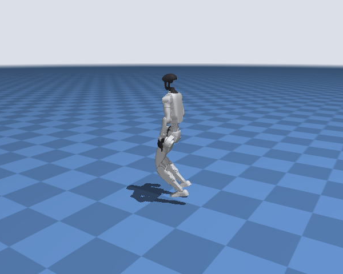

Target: Run

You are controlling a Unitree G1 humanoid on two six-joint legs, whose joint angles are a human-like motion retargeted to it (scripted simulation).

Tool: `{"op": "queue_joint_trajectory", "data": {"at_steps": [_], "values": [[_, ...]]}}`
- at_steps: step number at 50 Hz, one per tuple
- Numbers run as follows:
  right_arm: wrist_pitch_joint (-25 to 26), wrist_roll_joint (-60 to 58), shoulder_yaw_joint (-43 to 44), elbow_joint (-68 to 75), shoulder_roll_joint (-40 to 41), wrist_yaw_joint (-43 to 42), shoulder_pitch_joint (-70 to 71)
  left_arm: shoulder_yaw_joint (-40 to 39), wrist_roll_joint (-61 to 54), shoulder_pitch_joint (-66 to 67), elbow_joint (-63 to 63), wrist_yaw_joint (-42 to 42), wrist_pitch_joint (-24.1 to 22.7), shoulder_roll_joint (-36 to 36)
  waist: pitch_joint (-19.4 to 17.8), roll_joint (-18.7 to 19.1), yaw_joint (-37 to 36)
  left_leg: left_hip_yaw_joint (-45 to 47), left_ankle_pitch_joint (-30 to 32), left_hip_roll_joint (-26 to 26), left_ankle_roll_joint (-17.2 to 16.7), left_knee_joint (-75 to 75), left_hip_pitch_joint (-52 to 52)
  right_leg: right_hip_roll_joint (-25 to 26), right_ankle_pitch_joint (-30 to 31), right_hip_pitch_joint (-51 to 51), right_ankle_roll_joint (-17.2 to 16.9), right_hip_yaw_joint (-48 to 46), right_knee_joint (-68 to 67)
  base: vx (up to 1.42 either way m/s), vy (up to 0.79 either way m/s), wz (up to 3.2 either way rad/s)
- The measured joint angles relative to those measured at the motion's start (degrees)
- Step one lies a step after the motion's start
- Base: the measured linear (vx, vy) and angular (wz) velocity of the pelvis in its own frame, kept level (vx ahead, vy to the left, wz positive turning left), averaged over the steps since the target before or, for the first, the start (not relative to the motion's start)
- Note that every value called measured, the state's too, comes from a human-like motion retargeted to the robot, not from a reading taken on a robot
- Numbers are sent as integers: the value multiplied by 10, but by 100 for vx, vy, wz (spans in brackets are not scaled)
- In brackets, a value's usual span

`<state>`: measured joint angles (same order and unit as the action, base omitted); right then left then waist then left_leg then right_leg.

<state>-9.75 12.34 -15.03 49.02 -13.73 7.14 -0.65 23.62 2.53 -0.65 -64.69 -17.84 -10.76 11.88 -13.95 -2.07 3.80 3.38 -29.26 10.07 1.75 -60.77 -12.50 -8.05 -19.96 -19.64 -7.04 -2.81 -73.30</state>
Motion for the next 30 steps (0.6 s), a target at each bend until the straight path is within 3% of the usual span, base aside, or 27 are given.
{"op": "queue_joint_trajectory", "data": {"at_steps": [3,5,7,12,15,20,27,30], "values": [[0,-4,14,7,5,-11,4,-3,0,-13,12,29,-7,3,-18,-8,-3,0,-110,8,33,-38,-2,-16,-63,-11,11,-2,-63,-2,6,9],[5,10,32,30,10,-22,22,-11,2,-37,7,47,-11,-1,-30,-6,-10,6,-131,3,42,-43,-2,-20,-73,-14,19,-10,-70,-3,5,14],[6,30,41,52,17,-34,25,-16,-3,-43,0,64,-14,-13,-28,2,-14,1,-91,-2,28,-24,-2,-16,-53,-5,21,-21,-27,-2,2,9],[2,70,32,67,30,-45,14,-8,-19,-33,3,49,-19,-27,-5,23,-22,-11,88,-25,-44,23,-34,7,51,4,3,-45,111,-7,2,10],[-4,82,19,62,28,-41,15,5,-19,-27,19,38,-23,-20,5,28,-28,-11,129,-33,-64,33,-67,10,64,-11,-2,-56,137,-9,1,2],[-20,87,7,35,16,-41,19,19,-8,-18,37,46,-26,-9,10,10,-33,-5,122,-14,-50,63,-84,-20,39,-28,7,-53,82,-6,0,3],[-32,87,19,-37,4,-42,29,15,-6,-10,2,42,-16,-9,-1,-20,-24,7,-8,5,3,17,-77,-28,-14,-52,2,-1,-77,-1,-1,-12],[-32,87,30,-70,3,-60,27,7,-6,-11,-10,37,-14,-12,2,-16,-13,11,19,-7,-5,23,-74,0,-11,-49,-3,12,-56,0,0,0]]}}
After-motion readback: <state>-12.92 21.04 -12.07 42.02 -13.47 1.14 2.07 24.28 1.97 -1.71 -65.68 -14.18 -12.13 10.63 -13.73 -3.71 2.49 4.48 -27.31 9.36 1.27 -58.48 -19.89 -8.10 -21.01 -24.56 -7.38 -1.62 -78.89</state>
